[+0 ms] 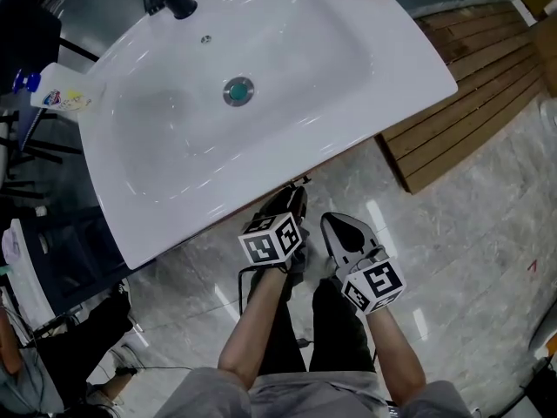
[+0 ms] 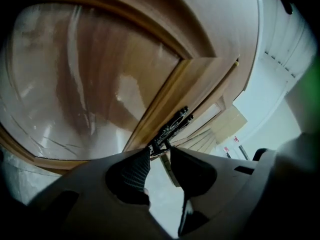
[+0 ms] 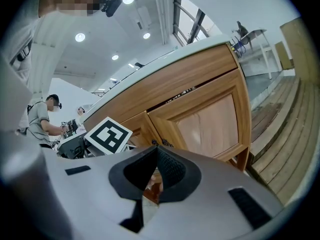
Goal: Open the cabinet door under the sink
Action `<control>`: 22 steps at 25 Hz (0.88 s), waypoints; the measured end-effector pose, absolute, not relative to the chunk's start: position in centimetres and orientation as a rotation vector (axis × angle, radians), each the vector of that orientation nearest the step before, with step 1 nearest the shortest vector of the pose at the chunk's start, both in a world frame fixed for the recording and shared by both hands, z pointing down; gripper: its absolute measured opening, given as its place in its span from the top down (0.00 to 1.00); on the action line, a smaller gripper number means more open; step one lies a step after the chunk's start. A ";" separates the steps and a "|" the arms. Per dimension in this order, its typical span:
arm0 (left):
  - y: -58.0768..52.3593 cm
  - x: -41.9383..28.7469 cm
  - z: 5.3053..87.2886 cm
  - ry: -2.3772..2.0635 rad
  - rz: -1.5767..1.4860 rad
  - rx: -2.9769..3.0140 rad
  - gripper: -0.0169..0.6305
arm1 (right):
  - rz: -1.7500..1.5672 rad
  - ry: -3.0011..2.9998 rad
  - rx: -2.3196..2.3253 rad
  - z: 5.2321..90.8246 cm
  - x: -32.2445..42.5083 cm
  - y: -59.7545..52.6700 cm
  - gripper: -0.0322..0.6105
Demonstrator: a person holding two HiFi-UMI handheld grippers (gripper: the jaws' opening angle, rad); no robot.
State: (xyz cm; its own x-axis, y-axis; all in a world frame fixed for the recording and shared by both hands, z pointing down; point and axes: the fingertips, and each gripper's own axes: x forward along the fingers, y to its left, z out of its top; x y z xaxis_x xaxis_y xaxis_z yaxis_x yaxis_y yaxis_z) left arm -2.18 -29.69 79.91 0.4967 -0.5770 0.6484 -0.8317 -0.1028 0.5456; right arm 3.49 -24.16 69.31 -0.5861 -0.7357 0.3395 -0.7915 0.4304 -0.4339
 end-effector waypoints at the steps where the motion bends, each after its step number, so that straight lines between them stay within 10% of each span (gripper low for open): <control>1: -29.8 -2.1 80.1 -1.182 0.337 1.786 0.78 | 0.866 -2.570 1.383 69.3 3.6 -24.3 0.94; 22: -29.9 -2.0 80.6 -1.209 0.409 1.783 0.85 | 0.975 -2.512 1.395 69.4 4.6 -22.1 0.94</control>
State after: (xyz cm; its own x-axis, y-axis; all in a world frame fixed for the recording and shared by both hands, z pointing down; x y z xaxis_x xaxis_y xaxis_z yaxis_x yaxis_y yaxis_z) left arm -2.00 -29.91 80.59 0.4638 -0.5581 0.6881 -0.8612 -0.1015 0.4981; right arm 4.58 -22.12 69.43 -0.5729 -0.7244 0.3834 -0.7933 0.3727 -0.4814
